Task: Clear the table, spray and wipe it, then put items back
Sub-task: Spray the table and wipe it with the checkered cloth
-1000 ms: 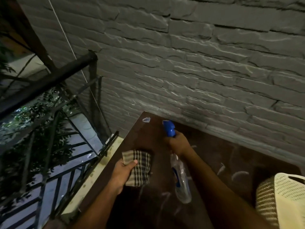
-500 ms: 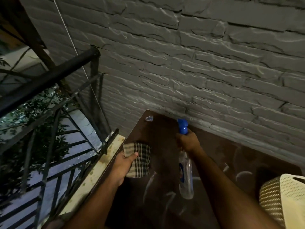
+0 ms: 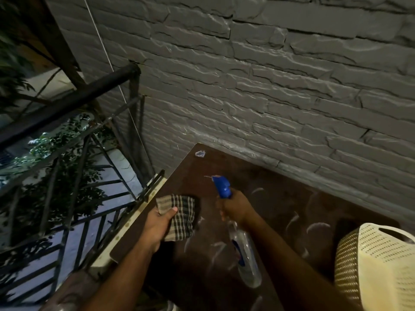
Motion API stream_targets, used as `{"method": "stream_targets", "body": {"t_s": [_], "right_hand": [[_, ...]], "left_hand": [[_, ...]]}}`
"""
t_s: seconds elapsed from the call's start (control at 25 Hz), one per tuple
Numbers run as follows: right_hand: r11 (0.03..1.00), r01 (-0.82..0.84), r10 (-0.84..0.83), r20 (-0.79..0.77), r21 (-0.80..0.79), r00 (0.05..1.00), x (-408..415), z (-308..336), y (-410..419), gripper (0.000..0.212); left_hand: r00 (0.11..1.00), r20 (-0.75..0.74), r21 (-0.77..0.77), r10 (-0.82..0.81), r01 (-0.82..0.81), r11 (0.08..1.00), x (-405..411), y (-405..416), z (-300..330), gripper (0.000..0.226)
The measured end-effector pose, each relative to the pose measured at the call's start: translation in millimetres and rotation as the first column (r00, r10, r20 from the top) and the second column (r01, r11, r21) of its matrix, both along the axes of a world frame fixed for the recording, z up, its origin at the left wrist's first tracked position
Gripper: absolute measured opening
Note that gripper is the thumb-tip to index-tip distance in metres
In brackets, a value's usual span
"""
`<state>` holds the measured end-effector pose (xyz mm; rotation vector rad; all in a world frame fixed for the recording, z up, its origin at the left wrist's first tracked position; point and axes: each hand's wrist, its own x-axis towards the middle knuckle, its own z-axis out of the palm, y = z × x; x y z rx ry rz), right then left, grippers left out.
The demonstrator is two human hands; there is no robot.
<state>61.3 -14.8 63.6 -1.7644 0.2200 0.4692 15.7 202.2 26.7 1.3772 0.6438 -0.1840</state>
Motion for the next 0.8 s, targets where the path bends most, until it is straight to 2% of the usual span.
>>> {"method": "stream_targets", "body": {"t_s": [0.12, 0.24, 0.32, 0.4, 0.48, 0.52, 0.6, 0.8], "right_hand": [[0.982, 0.147, -0.143, 0.037, -0.122, 0.989, -10.3, -8.4, -35.9, 0.044], [0.956, 0.246, -0.247, 0.018, -0.159, 0.969, -22.8, -16.4, -60.4, 0.031], [0.964, 0.197, -0.194, 0.031, -0.178, 0.980, -38.5, -10.2, -57.1, 0.016], [0.994, 0.038, -0.040, -0.010, -0.103, 0.999, -59.7, 0.3, -40.9, 0.012], [0.989, -0.135, 0.132, -0.043, -0.067, 0.990, -76.4, 1.2, -20.9, 0.016], [0.978, -0.192, 0.190, -0.029, -0.079, 0.981, -81.8, 0.3, -12.7, 0.027], [0.977, -0.206, 0.206, -0.009, -0.043, 0.978, -86.1, -2.0, -3.2, 0.040], [0.995, -0.095, 0.094, -0.013, -0.014, 0.995, -83.7, 0.1, -11.9, 0.021]], "left_hand": [[0.999, 0.006, 0.035, 0.034, -0.034, 0.999, -19.4, -4.2, -1.3, 0.022], [0.999, 0.016, 0.054, 0.048, -0.049, 0.997, -36.2, -13.0, -0.5, 0.021], [0.998, 0.028, 0.051, 0.051, -0.052, 0.997, -45.2, -17.9, 0.2, 0.025], [0.998, 0.042, 0.057, 0.046, -0.048, 0.997, -52.7, -21.3, 0.8, 0.027], [0.998, 0.039, 0.067, 0.054, -0.056, 0.996, -60.2, -21.9, 2.3, 0.025], [0.997, 0.034, 0.068, 0.064, -0.066, 0.995, -64.2, -21.5, 2.7, 0.023], [0.995, 0.020, 0.068, 0.096, -0.097, 0.993, -73.4, -18.3, 1.9, 0.019], [0.984, -0.047, 0.077, 0.174, -0.171, 0.982, -99.4, -3.9, -13.2, 0.012]]}}
